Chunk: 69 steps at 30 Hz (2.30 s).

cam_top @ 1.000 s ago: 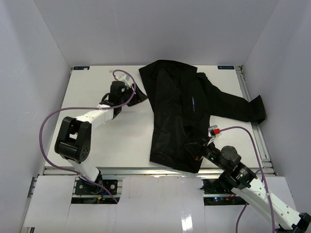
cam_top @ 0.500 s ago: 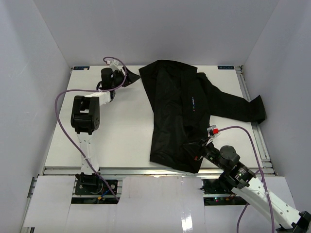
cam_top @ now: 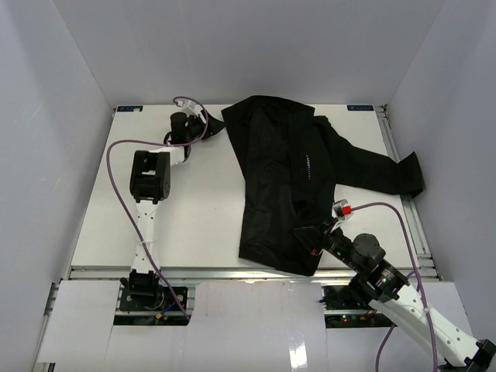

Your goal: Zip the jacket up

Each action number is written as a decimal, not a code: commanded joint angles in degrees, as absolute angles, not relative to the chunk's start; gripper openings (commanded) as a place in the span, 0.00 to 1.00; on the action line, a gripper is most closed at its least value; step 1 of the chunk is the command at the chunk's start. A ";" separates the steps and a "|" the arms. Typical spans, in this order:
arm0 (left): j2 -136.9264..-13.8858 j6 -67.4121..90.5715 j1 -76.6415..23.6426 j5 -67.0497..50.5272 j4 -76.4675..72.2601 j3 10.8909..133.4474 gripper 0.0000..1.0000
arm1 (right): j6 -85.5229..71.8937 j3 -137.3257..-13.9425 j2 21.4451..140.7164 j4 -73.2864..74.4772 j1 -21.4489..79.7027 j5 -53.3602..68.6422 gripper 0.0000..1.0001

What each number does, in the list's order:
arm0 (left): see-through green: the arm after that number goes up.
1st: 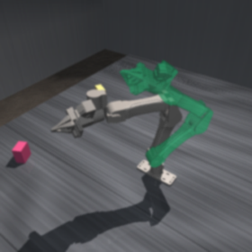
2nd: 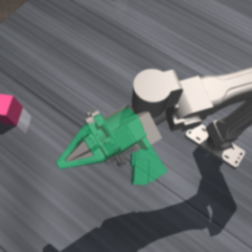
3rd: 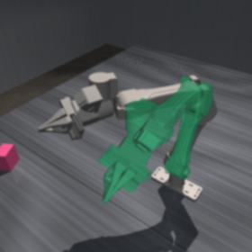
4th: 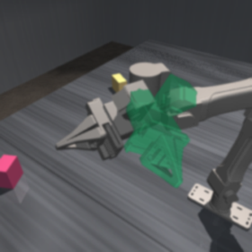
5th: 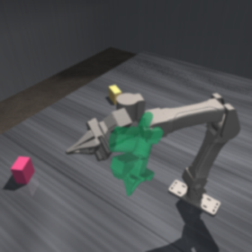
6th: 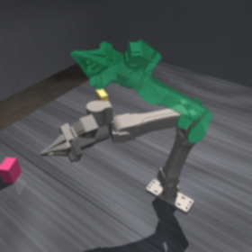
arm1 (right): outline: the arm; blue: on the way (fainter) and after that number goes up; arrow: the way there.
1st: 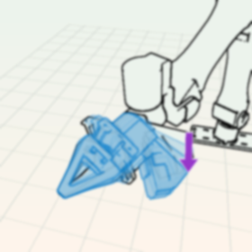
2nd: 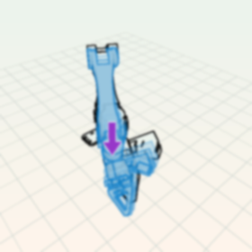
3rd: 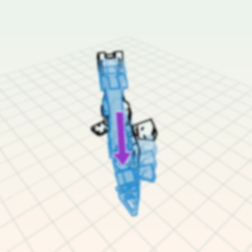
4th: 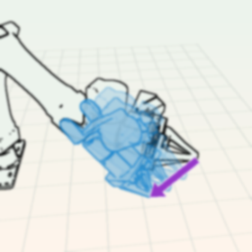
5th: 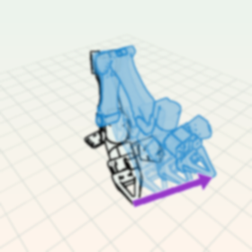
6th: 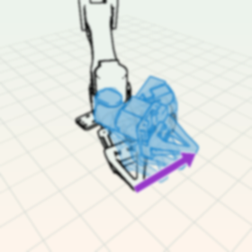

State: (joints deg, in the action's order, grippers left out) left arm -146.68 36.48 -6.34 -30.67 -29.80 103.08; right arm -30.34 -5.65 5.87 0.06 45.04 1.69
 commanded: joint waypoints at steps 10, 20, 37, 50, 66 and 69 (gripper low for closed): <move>-158.77 39.87 -10.85 -32.89 -30.86 118.54 0.76 | -29.00 -6.09 5.05 -1.21 45.26 1.08 0.08; -147.89 40.82 -9.94 -32.62 -38.86 104.59 0.10 | -28.85 -6.53 6.55 -1.78 45.26 0.15 0.08; -116.74 24.92 -8.79 -15.80 -4.48 106.24 0.00 | -29.19 -7.67 3.51 3.32 45.19 -4.45 0.08; -100.49 6.51 -17.70 -4.25 0.31 91.26 0.00 | -29.36 -9.13 6.22 2.51 45.20 -4.95 0.08; -110.99 7.71 -23.20 2.61 41.91 132.48 0.00 | -29.71 -9.40 10.65 -1.31 45.22 -1.14 0.08; -108.67 6.02 -23.42 4.97 43.37 129.79 0.00 | -29.83 -9.22 11.16 -1.86 45.26 -0.73 0.08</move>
State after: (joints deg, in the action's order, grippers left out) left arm -111.27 8.13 -22.89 -0.99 35.76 129.89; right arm -29.64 -7.85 10.50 3.15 45.04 -2.03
